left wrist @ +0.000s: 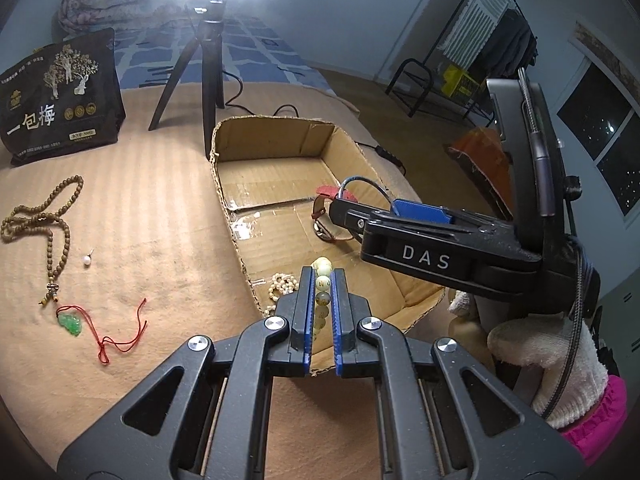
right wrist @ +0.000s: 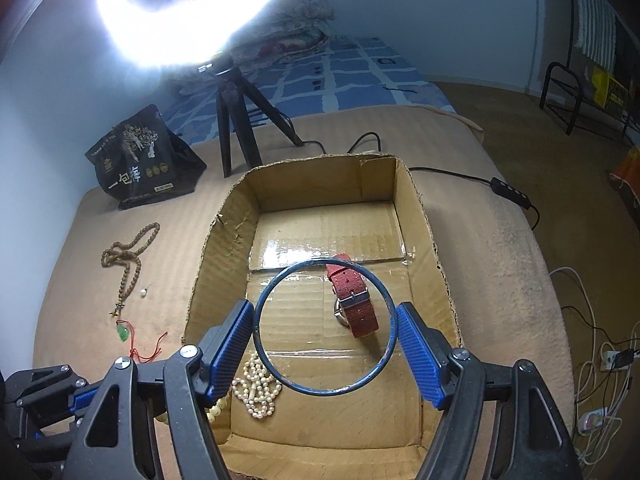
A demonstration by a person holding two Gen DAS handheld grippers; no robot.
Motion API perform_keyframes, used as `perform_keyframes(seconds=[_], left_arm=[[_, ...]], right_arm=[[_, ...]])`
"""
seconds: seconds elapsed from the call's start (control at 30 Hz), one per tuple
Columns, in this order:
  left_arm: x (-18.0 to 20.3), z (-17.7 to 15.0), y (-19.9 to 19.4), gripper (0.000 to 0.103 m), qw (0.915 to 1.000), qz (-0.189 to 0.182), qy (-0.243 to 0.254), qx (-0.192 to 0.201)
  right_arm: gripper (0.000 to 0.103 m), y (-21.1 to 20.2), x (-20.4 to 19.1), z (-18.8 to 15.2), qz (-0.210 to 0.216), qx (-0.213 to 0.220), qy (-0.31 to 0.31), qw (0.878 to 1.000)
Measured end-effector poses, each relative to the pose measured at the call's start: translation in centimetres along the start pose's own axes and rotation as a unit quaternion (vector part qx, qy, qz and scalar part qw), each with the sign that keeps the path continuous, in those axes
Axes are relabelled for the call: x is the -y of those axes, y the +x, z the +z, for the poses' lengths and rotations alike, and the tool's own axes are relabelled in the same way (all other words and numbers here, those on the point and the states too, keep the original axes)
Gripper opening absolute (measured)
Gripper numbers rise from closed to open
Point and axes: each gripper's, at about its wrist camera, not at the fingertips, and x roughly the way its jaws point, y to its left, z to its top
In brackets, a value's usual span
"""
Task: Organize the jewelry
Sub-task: 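Open the left tool releasing the bracelet while the right tool drops the bangle into the box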
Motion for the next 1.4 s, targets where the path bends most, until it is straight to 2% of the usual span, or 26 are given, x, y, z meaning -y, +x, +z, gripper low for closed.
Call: perform_keyframes(seconds=[0.27, 0.33, 0.37, 0.4, 0.43, 0.47, 0.5, 0.73, 0.8, 0.97, 1.07, 1.27, 1.4], left_arm=[[0.0, -0.1, 0.5, 0.005, 1.0000, 0.004, 0.006, -0.006], [0.0, -0.2, 0.6, 0.006, 0.9999, 0.006, 0.005, -0.012], [-0.1, -0.2, 0.8, 0.007, 0.9999, 0.007, 0.005, -0.013], [-0.1, -0.2, 0.8, 0.016, 0.9998, 0.009, 0.007, -0.014], [0.0, -0.3, 0.8, 0.022, 0.9998, 0.011, 0.008, -0.015], [0.0, -0.3, 0.8, 0.033, 0.9998, 0.013, 0.009, -0.013], [0.0, -0.4, 0.7, 0.037, 0.9998, 0.014, 0.009, -0.012], [0.1, -0.6, 0.2, 0.039, 0.9996, 0.023, 0.013, -0.010], [0.1, -0.7, 0.0, 0.045, 0.9996, 0.025, 0.014, -0.008], [-0.3, -0.9, -0.6, 0.047, 0.9994, 0.030, 0.015, -0.005], [-0.7, -0.9, -1.1, 0.058, 0.9993, 0.035, 0.014, -0.001], [-1.8, -0.9, -2.1, 0.059, 0.9989, 0.046, 0.009, 0.002], [-2.5, -1.1, -2.6, 0.066, 0.9985, 0.053, 0.010, 0.006]], right_arm=[[0.075, 0.1, 0.1, 0.0, -0.002, 0.000, 0.004, 1.000], [0.080, 0.1, 0.2, 0.0, -0.007, -0.001, 0.007, 1.000], [0.086, 0.1, 0.3, 0.0, -0.010, 0.000, 0.009, 1.000], [0.090, 0.0, 0.4, 0.0, -0.015, 0.003, 0.011, 1.000], [0.090, -0.2, 0.5, 0.0, -0.017, 0.005, 0.012, 1.000], [0.090, -0.2, 0.6, 0.1, -0.019, 0.006, 0.013, 1.000], [0.090, -0.3, 0.7, 0.1, -0.021, 0.007, 0.015, 1.000], [0.092, -0.9, 0.9, 0.2, -0.028, 0.010, 0.018, 0.999], [0.093, -1.1, 0.7, 0.3, -0.028, 0.012, 0.017, 0.999], [0.093, -1.8, 0.2, 0.3, -0.029, 0.017, 0.013, 0.999], [0.093, -2.2, 0.0, 0.3, -0.029, 0.020, 0.012, 0.999], [0.093, -2.8, -0.6, 0.3, -0.026, 0.025, 0.007, 0.999], [0.094, -3.2, -1.0, 0.2, -0.025, 0.028, 0.003, 0.999]])
